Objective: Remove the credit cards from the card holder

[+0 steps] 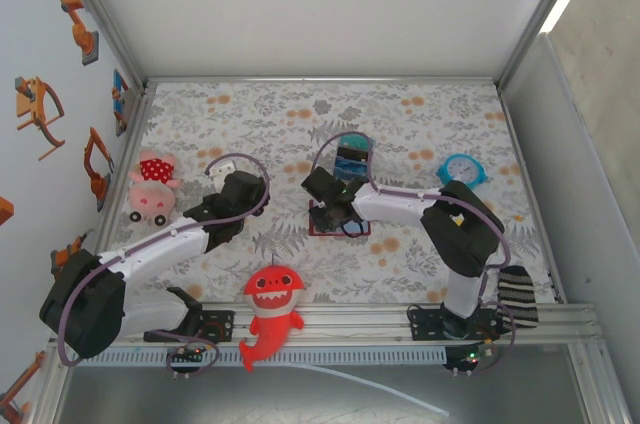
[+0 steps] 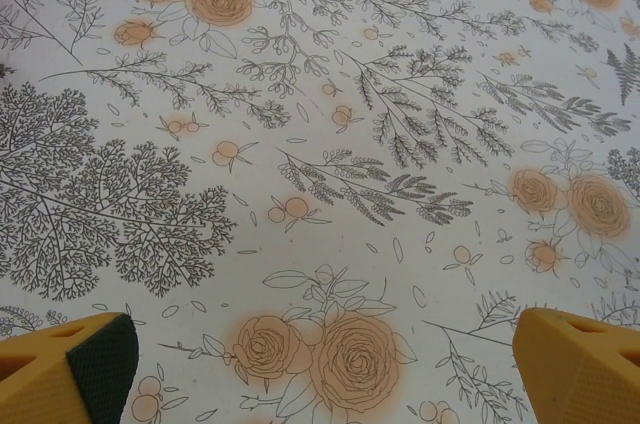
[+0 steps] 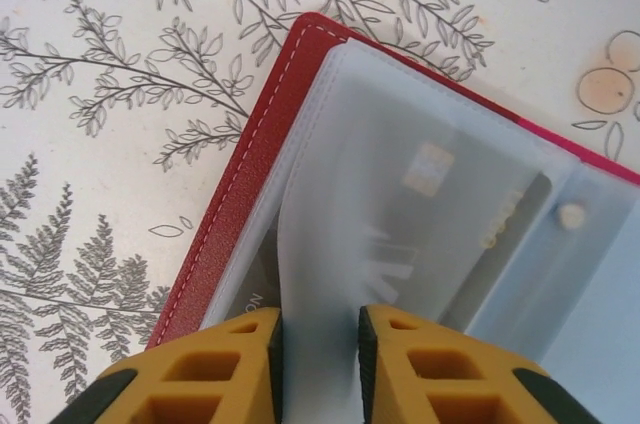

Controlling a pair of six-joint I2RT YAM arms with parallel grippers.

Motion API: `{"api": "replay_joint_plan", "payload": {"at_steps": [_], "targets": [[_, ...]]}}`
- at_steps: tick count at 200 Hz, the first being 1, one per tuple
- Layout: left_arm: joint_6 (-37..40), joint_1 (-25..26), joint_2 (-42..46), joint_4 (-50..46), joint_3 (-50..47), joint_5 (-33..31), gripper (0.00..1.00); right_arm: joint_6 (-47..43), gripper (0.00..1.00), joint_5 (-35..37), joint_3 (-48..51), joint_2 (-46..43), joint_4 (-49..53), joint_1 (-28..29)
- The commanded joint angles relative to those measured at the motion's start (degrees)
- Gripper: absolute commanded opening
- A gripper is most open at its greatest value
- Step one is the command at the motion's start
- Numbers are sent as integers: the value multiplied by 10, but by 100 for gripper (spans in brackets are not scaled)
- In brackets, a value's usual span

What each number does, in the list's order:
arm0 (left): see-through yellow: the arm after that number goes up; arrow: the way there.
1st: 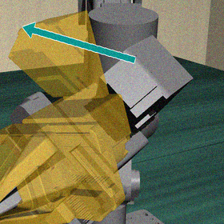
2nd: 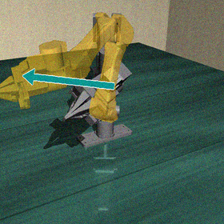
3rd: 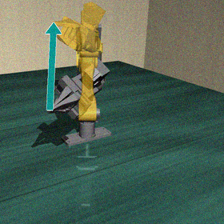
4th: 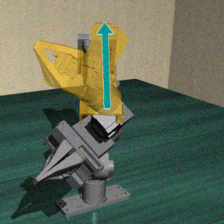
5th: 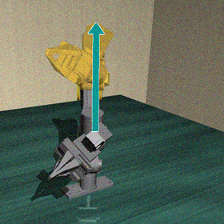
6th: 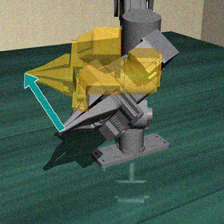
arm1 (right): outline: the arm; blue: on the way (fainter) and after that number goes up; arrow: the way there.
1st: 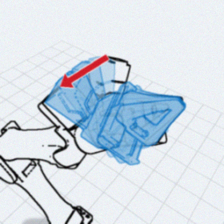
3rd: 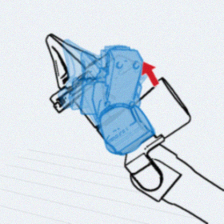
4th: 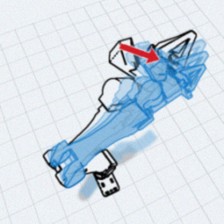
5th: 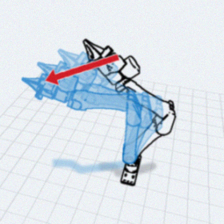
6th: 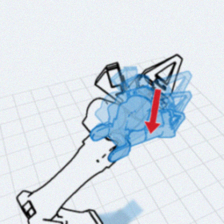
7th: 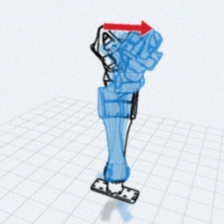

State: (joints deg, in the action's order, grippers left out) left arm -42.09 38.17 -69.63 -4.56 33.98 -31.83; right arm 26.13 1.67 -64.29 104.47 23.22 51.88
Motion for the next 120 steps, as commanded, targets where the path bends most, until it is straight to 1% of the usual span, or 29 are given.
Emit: {"api": "replay_joint_plan", "payload": {"at_steps": [1,27,71,120], "targets": [[16,2,8,-10,17,5,97,2,22,-35,14,-25,-23,0],[19,8,9,-12,22,3,97,7,21,-34,24,-34,-26,0],[29,22,-1,-19,37,-5,97,12,22,17,21,-53,10,1],[33,30,0,-20,43,-15,97,17,25,48,19,-62,37,1]]}}
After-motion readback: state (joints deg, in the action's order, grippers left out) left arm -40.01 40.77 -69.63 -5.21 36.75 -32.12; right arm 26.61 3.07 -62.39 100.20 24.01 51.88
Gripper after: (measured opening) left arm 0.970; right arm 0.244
